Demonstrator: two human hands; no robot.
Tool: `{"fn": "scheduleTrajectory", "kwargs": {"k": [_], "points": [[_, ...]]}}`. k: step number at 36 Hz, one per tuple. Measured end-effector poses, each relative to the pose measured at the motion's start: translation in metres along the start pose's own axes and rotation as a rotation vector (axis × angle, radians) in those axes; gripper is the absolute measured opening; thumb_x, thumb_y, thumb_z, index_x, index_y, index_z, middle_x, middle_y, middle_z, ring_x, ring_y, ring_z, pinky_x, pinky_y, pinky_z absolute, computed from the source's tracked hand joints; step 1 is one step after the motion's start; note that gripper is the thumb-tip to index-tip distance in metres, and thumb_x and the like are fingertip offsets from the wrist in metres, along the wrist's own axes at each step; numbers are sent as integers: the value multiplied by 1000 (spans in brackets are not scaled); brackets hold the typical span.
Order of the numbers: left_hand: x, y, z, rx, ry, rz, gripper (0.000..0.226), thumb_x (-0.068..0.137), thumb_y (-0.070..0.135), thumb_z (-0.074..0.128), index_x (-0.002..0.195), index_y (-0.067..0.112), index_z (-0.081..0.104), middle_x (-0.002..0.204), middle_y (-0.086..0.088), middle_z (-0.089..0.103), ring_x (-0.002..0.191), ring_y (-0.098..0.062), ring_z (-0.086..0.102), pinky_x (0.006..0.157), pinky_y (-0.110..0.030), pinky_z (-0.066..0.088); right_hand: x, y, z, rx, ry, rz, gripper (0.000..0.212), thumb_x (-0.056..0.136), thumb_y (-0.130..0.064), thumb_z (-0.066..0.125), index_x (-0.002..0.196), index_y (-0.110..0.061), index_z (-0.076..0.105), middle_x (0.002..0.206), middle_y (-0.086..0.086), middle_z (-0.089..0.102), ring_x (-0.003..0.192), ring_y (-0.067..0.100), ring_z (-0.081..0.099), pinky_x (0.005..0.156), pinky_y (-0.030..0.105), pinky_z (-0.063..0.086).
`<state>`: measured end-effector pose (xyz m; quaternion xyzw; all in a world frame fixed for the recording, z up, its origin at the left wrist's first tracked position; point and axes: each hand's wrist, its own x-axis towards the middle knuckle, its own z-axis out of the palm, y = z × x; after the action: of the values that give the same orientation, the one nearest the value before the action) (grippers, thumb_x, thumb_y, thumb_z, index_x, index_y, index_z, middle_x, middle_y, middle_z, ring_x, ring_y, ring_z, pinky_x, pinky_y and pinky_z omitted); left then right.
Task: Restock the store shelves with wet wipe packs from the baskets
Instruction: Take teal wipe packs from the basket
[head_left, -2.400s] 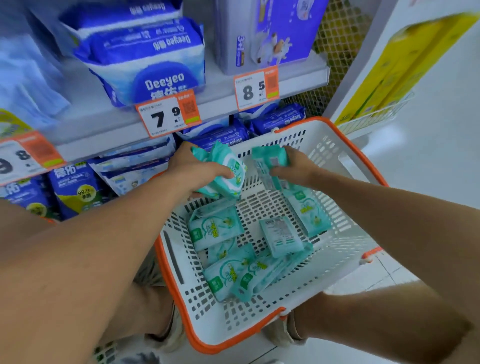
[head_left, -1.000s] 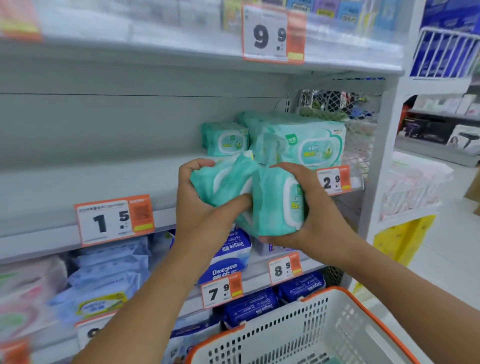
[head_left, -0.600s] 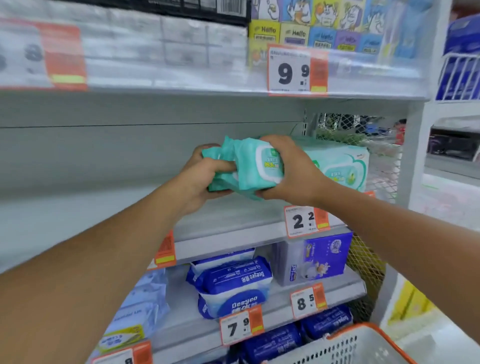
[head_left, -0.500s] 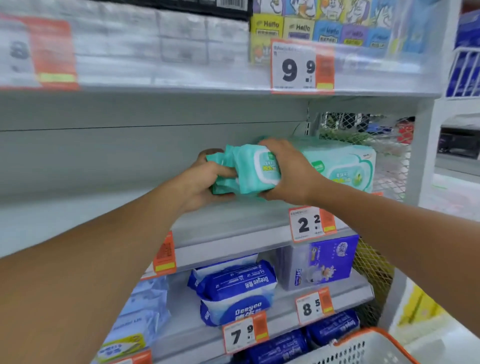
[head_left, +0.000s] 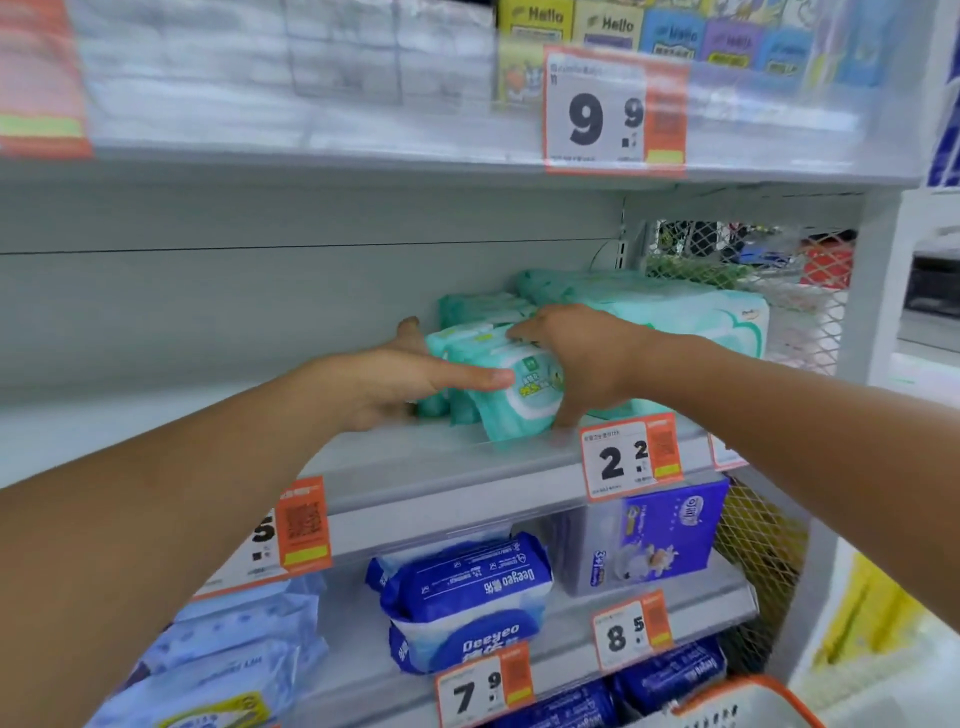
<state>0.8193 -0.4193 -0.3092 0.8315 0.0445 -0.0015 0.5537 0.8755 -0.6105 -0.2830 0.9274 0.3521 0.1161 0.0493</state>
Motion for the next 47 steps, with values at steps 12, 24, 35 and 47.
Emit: {"fn": "scheduleTrajectory", "kwargs": {"k": [12,24,35,47], "points": [[41,-10,14,-25,63,-5,85,50,-13,88,115,12,40,116,-3,66,111,-26,64,96,-46,55,19,10,-4,-22,40,-6,125,51,-38,98,154,-16,30,147,13,38,133,33,41,109,39,40],[49,-16,8,-156,-135,83,92,41,1,95,124,15,59,114,-2,74,108,-20,69,94,-35,55,51,1,-17,-75,-318,95,101,47,-56,93,131,-15,54,125,0,61,110,26,60,95,37,52],[58,1,17,-36,-287,64,61,60,-6,86,109,22,62,107,4,75,100,-12,70,92,-30,54,42,13,-9,-136,-199,82,124,45,-49,96,148,-18,35,141,11,45,126,31,48,101,37,48],[107,-22,32,203,20,-6,131,6,31,87,131,21,49,117,1,66,105,-24,64,86,-39,57,78,5,3,-284,-358,156,121,58,-70,81,153,-12,32,150,7,46,131,32,51,106,43,46]]}}
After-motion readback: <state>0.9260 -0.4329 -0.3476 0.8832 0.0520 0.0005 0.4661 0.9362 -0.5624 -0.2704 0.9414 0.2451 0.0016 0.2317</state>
